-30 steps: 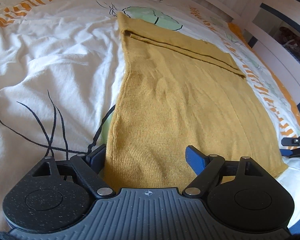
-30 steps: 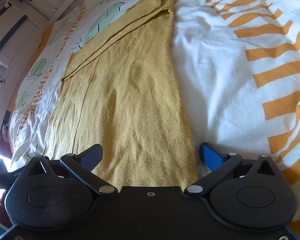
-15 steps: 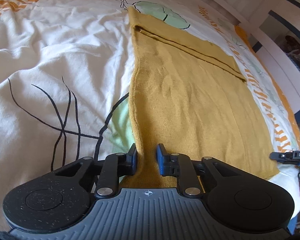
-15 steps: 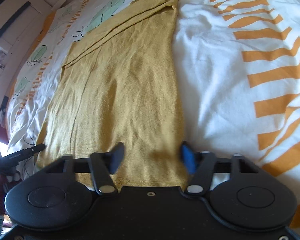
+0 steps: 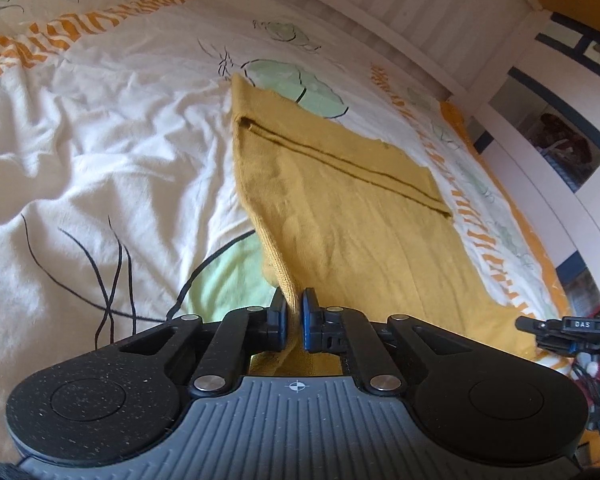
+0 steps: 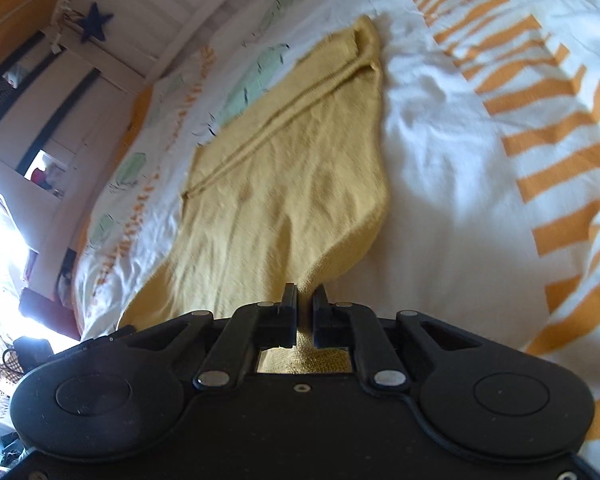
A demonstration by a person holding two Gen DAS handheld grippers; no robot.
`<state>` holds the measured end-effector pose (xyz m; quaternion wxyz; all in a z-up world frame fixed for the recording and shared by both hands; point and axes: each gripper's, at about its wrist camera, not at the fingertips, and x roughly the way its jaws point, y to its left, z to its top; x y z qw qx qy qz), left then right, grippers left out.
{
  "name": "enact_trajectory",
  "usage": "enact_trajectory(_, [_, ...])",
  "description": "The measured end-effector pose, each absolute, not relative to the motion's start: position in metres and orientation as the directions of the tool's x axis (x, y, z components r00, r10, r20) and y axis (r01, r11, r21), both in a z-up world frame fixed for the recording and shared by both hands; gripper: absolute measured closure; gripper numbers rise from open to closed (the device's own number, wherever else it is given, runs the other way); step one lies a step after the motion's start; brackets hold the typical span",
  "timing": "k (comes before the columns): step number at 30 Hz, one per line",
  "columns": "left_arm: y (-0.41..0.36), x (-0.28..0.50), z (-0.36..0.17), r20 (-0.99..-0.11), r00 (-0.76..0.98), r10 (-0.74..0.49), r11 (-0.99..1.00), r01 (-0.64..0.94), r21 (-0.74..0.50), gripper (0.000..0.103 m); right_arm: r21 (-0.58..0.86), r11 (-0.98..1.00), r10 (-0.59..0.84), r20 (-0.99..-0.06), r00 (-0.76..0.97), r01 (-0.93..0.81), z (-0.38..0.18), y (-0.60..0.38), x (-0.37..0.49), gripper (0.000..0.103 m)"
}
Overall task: Fold small clothes
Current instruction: 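Grasp the sweater hem with both tools and lift it toward the collar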
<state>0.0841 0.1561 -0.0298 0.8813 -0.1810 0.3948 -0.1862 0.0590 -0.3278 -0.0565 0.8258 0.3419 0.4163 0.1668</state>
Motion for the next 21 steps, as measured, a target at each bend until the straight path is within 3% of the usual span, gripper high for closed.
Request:
enact_trajectory(8, [0.157, 0.108, -0.001, -0.535, 0.709, -0.46, 0.852, 0.182, -0.491, 0.1, 0.747, 0.664, 0.549, -0.461, 0.697, -0.029, -0.035, -0.332, 0.083, 0.089])
enact_trajectory(21, [0.158, 0.191, 0.03, -0.44, 0.789, -0.429, 0.838, 0.165, -0.521, 0.1, 0.741, 0.671, 0.468, -0.387, 0.795, -0.035, -0.016, -0.353, 0.16, 0.089])
